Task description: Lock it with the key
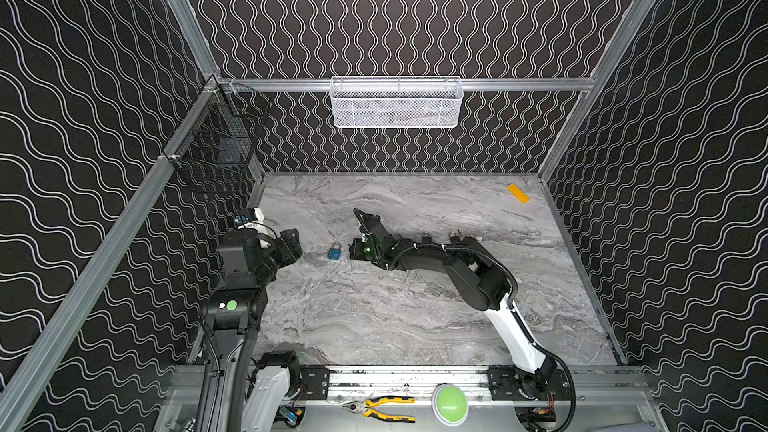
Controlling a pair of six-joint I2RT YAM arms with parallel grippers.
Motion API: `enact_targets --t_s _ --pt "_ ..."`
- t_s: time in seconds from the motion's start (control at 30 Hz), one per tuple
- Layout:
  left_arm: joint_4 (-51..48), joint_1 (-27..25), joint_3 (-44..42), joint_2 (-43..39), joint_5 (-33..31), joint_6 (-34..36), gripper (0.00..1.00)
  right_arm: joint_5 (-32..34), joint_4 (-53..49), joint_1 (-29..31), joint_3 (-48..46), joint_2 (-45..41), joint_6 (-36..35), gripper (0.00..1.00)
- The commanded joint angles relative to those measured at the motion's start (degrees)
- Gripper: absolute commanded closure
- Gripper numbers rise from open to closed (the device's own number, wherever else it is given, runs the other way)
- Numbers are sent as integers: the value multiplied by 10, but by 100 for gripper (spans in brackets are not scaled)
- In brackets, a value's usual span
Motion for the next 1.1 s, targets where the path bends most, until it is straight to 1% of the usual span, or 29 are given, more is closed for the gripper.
enact_targets --t_s 0.0,0.07,0.2,0.3,0.33,0.47,0.53,0.6,0.77,0.87,0.93,1.07 --pt "26 1 -7 -5 4 -1 27 6 -7 2 10 6 11 100" --pt "27 1 -7 -4 10 0 26 6 -8 4 10 7 14 100" --pt "29 1 -5 4 12 -7 25 6 -11 7 9 7 16 94" --pt "44 1 -11 5 18 -5 25 2 -6 7 5 6 18 91" --pt "47 0 -13 4 12 -11 24 -1 -4 8 5 8 19 90" --pt "56 1 -20 11 7 -19 21 -7 -7 10 8 11 25 81" --pt "49 1 -18 19 3 -25 17 -8 -5 12 8 11 27 76" --pt "42 1 -14 28 0 -26 15 -12 -9 12 11 13 28 74" --pt "45 1 -14 29 -4 -29 13 -14 -9 13 5 10 28 72" --pt "48 1 -16 25 -11 -34 2 -12 -12 14 3 7 28 68" --pt "42 1 -12 28 -15 -39 1 -11 -16 15 3 8 28 67" --pt "45 0 -8 39 -2 -38 1 0 -53 19 24 18 34 64"
